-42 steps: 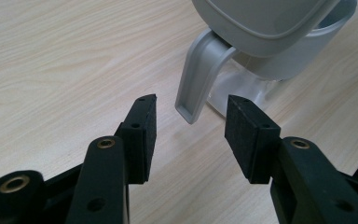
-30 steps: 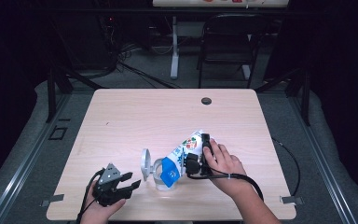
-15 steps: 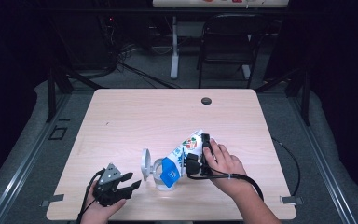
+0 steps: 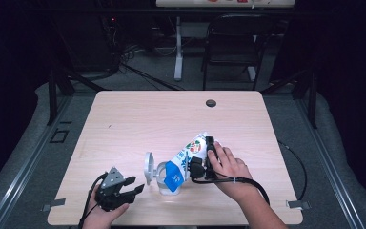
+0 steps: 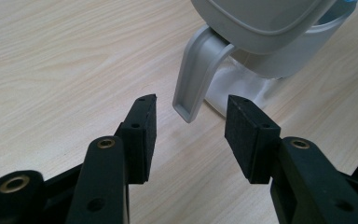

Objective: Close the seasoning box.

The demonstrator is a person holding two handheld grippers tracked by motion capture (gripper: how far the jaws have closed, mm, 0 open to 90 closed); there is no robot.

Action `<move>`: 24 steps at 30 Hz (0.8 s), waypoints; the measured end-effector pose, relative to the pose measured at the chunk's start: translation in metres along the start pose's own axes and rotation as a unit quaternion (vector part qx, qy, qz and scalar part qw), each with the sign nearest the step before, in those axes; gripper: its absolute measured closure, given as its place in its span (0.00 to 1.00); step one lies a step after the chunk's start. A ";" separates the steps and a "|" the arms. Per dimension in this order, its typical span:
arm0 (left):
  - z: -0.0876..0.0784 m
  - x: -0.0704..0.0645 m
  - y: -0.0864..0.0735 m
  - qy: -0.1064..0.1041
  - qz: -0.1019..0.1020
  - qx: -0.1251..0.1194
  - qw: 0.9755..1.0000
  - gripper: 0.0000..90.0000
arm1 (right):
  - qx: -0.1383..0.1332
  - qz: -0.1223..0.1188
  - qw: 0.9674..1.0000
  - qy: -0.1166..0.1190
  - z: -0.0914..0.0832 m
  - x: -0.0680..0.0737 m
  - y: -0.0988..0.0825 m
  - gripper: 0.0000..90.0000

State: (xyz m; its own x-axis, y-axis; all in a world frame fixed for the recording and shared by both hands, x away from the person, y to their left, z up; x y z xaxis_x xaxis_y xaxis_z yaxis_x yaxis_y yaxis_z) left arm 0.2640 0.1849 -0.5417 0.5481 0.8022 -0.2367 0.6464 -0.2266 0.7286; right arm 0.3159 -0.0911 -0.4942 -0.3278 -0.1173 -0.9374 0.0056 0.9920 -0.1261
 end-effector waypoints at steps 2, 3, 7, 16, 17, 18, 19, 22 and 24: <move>0.000 0.000 0.000 0.000 0.001 0.001 1.000 0.60 | 0.004 -0.004 1.000 0.000 -0.001 -0.001 0.000 0.58; 0.000 0.000 0.000 0.001 0.002 0.001 1.000 0.60 | 0.000 -0.001 1.000 -0.001 0.000 0.000 0.000 0.58; 0.000 0.000 0.000 0.004 -0.001 0.002 1.000 0.60 | -0.001 -0.001 1.000 -0.002 0.000 0.000 0.000 0.58; 0.000 0.000 0.000 0.002 -0.001 0.001 1.000 0.60 | -0.001 -0.003 1.000 -0.003 0.000 0.000 0.000 0.58; 0.000 0.000 0.000 0.002 -0.001 0.001 1.000 0.60 | -0.002 -0.002 1.000 -0.004 0.000 0.000 0.000 0.58; 0.000 0.000 0.000 0.002 -0.002 0.001 1.000 0.60 | -0.002 -0.002 1.000 -0.004 0.000 0.000 0.000 0.58; 0.000 0.000 0.000 0.001 -0.002 0.001 1.000 0.60 | -0.002 -0.002 1.000 -0.004 0.000 -0.001 0.000 0.58; 0.000 0.001 0.000 0.000 -0.004 0.003 1.000 0.60 | -0.003 -0.002 1.000 -0.004 0.000 0.000 0.000 0.58; 0.000 0.001 0.000 0.000 -0.004 0.003 1.000 0.60 | -0.003 -0.002 1.000 -0.004 0.000 0.000 0.000 0.58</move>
Point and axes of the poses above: each handheld gripper's, and its own axes: z roughly forward along the jaws, y roughly out of its top, x roughly to its left, the point moved 2 cm from there along z, roughly forward along the jaws, and after that the axes turned 11 degrees about -z, right-handed, at the moved point
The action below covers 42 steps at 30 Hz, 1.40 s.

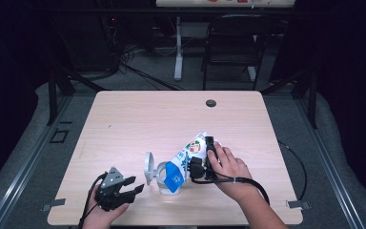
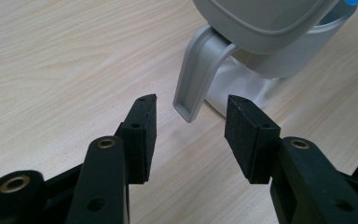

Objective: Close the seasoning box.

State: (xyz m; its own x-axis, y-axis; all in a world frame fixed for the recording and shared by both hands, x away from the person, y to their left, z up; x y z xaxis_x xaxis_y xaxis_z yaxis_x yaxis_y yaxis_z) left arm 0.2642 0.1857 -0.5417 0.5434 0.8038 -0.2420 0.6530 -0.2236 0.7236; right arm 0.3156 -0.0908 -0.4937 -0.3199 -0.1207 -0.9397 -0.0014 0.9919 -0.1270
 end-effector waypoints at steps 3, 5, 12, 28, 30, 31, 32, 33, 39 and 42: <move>0.000 0.000 0.000 0.001 0.001 -0.003 1.000 0.60 | 0.000 0.000 1.000 0.000 0.000 0.000 0.000 0.59; 0.000 0.000 0.000 0.002 0.003 -0.002 1.000 0.60 | -0.001 0.000 1.000 0.000 0.000 0.000 0.000 0.59; 0.001 0.001 0.000 0.003 -0.005 0.001 1.000 0.61 | -0.002 -0.001 1.000 -0.002 0.000 -0.001 0.000 0.60; 0.001 0.001 0.000 0.005 -0.004 0.000 1.000 0.61 | -0.003 -0.001 1.000 -0.004 -0.001 -0.002 -0.001 0.61; 0.001 0.001 0.000 0.003 -0.002 0.000 1.000 0.61 | -0.004 -0.001 1.000 -0.003 -0.001 -0.002 -0.001 0.62; 0.001 0.001 0.000 0.003 -0.002 0.000 1.000 0.61 | -0.004 -0.001 1.000 -0.003 -0.001 -0.002 -0.001 0.62; 0.001 0.001 0.000 0.002 -0.003 0.000 1.000 0.61 | 0.000 -0.005 1.000 -0.004 -0.002 -0.003 -0.001 0.62; 0.001 0.001 0.000 0.002 -0.003 -0.001 1.000 0.61 | -0.004 -0.002 1.000 -0.004 -0.002 -0.002 -0.001 0.62; 0.001 0.001 0.000 0.001 -0.004 -0.001 1.000 0.61 | -0.006 -0.002 1.000 -0.005 -0.002 -0.002 -0.001 0.62; 0.001 0.001 0.000 0.002 -0.004 -0.002 1.000 0.61 | -0.008 -0.002 1.000 -0.007 -0.002 -0.002 -0.001 0.63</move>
Point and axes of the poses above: each handheld gripper's, and its own axes: z roughly forward along the jaws, y roughly out of its top, x roughly to its left, the point moved 2 cm from there along z, roughly forward along the jaws, and after that the axes turned 11 degrees about -z, right-handed, at the moved point
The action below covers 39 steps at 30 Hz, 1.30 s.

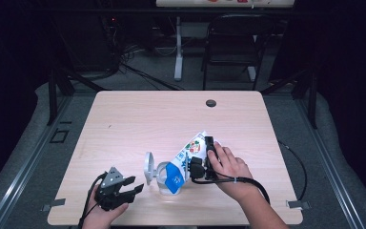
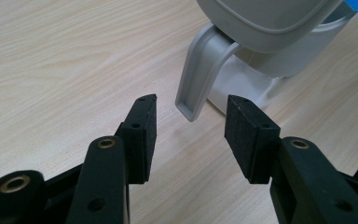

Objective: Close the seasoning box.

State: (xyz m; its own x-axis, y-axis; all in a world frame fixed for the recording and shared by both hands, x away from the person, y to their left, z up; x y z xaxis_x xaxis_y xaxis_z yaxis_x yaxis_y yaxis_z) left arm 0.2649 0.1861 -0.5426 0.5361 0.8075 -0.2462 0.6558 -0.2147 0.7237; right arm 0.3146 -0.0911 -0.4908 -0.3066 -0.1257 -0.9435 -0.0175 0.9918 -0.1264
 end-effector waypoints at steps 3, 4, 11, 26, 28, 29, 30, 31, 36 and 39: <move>0.000 0.001 0.000 0.001 0.001 0.001 1.000 0.61 | 0.001 0.001 1.000 0.001 0.000 0.000 0.000 0.63; -0.001 0.001 0.000 0.003 0.001 0.001 1.000 0.61 | 0.001 0.000 1.000 0.001 0.000 0.000 0.000 0.63; -0.001 0.000 0.000 -0.001 0.000 -0.001 1.000 0.61 | -0.001 -0.001 1.000 0.000 -0.001 0.000 0.002 0.63; 0.000 0.001 0.000 -0.001 0.000 0.005 1.000 0.61 | -0.003 0.000 1.000 0.000 -0.001 -0.001 0.002 0.65; 0.000 0.001 0.000 -0.001 0.000 0.005 1.000 0.61 | -0.002 -0.001 1.000 0.001 -0.002 -0.001 0.002 0.65; 0.000 0.001 0.000 -0.001 0.000 0.003 1.000 0.61 | 0.002 -0.006 1.000 0.000 -0.002 -0.002 0.002 0.65; 0.000 0.001 0.000 -0.001 0.000 0.003 1.000 0.61 | 0.000 -0.006 1.000 -0.001 -0.002 -0.002 0.002 0.65; 0.000 0.001 0.000 -0.001 0.000 0.004 1.000 0.61 | 0.001 -0.006 1.000 0.000 -0.003 -0.002 0.002 0.66; 0.001 0.001 0.000 0.000 0.001 0.003 1.000 0.61 | -0.004 0.001 1.000 0.001 -0.003 -0.002 0.003 0.67; 0.000 0.001 0.000 -0.001 0.001 0.005 1.000 0.61 | -0.007 0.002 1.000 0.002 -0.002 -0.002 0.003 0.68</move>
Point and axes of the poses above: each handheld gripper's, and its own axes: z roughly forward along the jaws, y roughly out of its top, x roughly to its left, the point moved 2 cm from there along z, roughly forward along the jaws, and after that the axes turned 11 degrees about -z, right-handed, at the moved point
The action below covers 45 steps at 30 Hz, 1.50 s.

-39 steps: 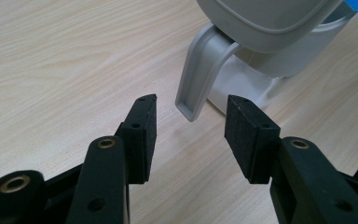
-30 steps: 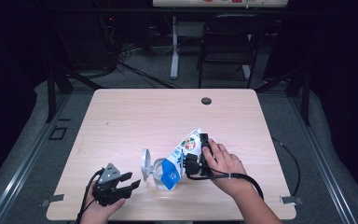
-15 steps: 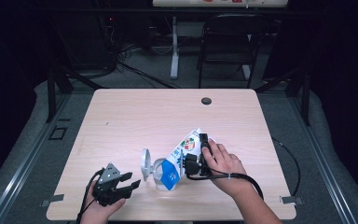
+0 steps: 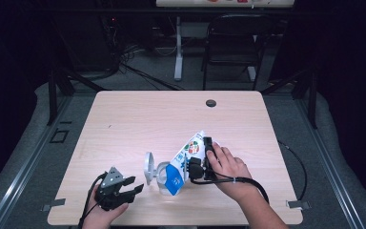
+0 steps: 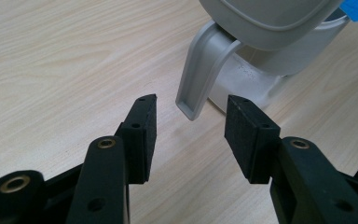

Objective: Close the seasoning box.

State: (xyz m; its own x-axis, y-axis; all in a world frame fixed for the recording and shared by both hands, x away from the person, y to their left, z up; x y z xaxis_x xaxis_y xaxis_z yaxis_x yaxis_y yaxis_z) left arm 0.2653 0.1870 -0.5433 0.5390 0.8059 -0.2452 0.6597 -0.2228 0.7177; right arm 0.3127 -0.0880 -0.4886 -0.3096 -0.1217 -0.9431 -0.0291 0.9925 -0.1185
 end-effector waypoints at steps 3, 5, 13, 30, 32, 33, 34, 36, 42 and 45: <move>0.000 0.000 0.000 0.001 0.000 -0.002 1.000 0.61 | 0.000 0.000 1.000 0.001 0.000 0.000 0.000 0.69; 0.001 0.000 0.000 0.001 0.001 -0.001 1.000 0.61 | 0.000 0.001 1.000 0.001 0.000 0.000 0.000 0.69; 0.001 -0.001 0.000 0.002 0.001 -0.002 1.000 0.61 | -0.002 0.001 1.000 0.000 -0.001 -0.001 0.000 0.71; 0.001 -0.001 -0.001 0.001 0.003 0.000 1.000 0.61 | -0.003 0.003 1.000 -0.001 -0.001 0.000 0.000 0.73; 0.001 -0.001 0.000 0.001 0.004 0.000 1.000 0.61 | -0.004 0.003 1.000 -0.002 -0.001 -0.001 0.000 0.73; 0.001 -0.001 -0.001 0.001 0.004 0.000 1.000 0.61 | -0.004 0.002 1.000 -0.002 -0.001 -0.001 0.000 0.73; 0.001 -0.001 0.000 0.001 0.003 0.000 1.000 0.61 | 0.001 -0.003 1.000 -0.003 -0.002 -0.001 0.000 0.73; 0.001 0.000 0.000 0.002 0.005 0.000 1.000 0.61 | -0.004 0.002 1.000 -0.003 -0.001 -0.001 0.000 0.73; 0.001 -0.001 0.000 0.001 0.004 0.000 1.000 0.61 | -0.004 0.000 1.000 -0.005 -0.001 -0.001 0.001 0.74; 0.001 -0.001 -0.001 0.002 0.004 0.000 1.000 0.61 | -0.004 0.000 1.000 -0.006 -0.001 -0.001 0.001 0.74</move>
State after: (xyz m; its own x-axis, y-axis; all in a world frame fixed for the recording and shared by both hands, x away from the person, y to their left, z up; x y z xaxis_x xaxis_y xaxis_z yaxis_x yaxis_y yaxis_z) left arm 0.2653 0.1860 -0.5444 0.5424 0.8058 -0.2376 0.6557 -0.2293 0.7194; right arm 0.3118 -0.0868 -0.4869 -0.2991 -0.1213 -0.9465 -0.0362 0.9926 -0.1157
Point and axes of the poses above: each handheld gripper's, and its own axes: z roughly forward along the jaws, y roughly out of its top, x roughly to its left, the point moved 2 cm from there along z, roughly forward along the jaws, and after that the axes turned 11 degrees about -z, right-handed, at the moved point
